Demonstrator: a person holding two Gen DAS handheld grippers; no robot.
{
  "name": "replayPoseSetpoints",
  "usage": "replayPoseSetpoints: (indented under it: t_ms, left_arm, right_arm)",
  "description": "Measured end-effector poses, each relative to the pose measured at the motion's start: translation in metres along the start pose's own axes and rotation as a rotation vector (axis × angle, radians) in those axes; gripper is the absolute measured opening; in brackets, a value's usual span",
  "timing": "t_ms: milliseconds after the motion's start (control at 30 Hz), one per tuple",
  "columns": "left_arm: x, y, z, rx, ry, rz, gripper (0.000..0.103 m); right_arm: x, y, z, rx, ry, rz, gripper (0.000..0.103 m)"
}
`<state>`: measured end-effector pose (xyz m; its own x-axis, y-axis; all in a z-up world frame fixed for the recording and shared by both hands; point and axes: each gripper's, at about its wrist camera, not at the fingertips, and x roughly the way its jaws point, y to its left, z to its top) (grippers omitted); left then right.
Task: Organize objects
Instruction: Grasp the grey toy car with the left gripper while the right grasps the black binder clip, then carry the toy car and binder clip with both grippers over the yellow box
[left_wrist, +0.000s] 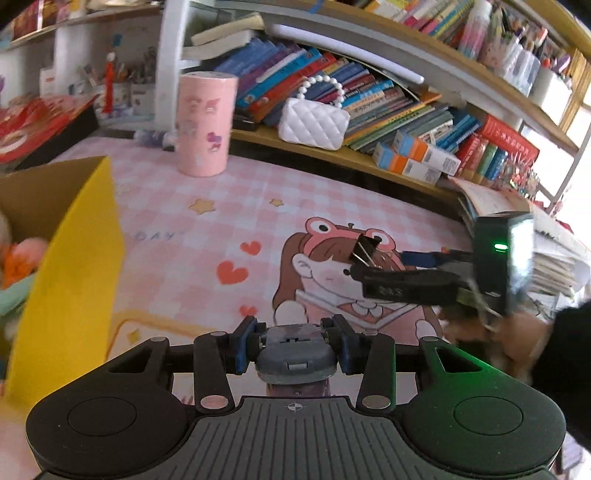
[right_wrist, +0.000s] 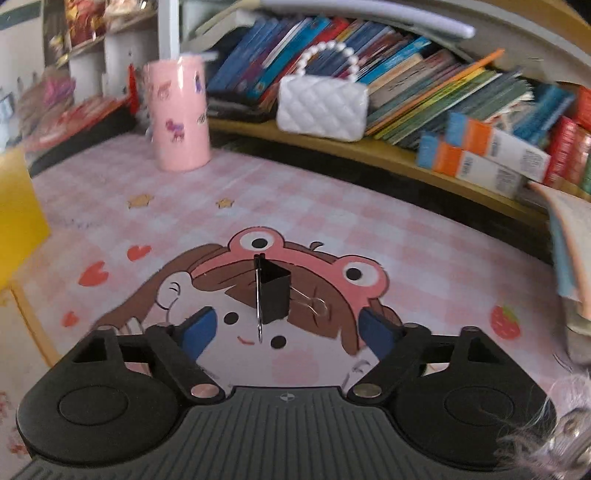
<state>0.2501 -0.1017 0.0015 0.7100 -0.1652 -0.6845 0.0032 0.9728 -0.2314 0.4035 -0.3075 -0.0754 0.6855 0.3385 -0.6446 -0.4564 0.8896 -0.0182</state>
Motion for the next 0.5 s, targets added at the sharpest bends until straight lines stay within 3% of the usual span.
replayPoseSetpoints:
  t_ms: [167, 233, 500]
  left_arm:
    - [-0.018, 0.008, -0.007, -0.046, -0.017, 0.011, 0.041]
    - [-0.021, 0.01, -0.008, -0.053, -0.021, 0.012, 0.041]
    - [-0.033, 0.014, -0.013, -0.054, -0.035, -0.018, 0.041]
  right_arm:
    - [0.017, -0.005, 0.005, 0.048, 0.025, 0.022, 0.055]
    - [0.017, -0.003, 0.007, 0.045, 0.025, 0.012, 0.04]
    - [-0.017, 0.012, -0.001, 0.139, 0.037, 0.016, 0.039]
